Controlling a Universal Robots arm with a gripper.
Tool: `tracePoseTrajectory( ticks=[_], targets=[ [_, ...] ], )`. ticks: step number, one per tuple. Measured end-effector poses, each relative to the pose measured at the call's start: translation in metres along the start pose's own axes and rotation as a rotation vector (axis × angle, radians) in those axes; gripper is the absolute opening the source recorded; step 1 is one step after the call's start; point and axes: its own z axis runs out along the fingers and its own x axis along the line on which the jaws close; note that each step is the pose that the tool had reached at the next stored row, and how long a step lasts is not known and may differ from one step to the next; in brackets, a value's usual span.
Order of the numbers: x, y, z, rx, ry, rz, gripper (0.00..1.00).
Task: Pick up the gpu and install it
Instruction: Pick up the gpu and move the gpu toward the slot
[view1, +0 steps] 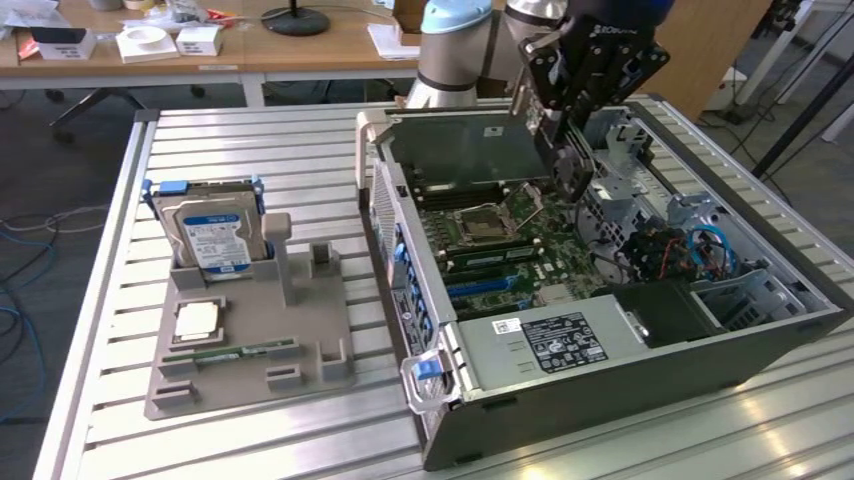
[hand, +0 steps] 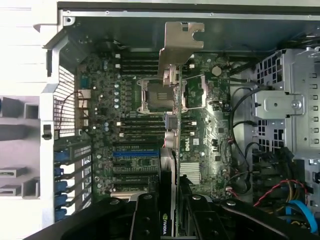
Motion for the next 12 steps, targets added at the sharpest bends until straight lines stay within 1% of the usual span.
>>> tracePoseTrajectory(
  ticks=[9,12],
  targets=[
    [-0.025,0.0010,0.0010,-0.0017,0.0001,-0.001,0.26],
    [-0.030,0.0012,0.0011,-0.0016,0.0003,-0.001,0.26]
  ],
)
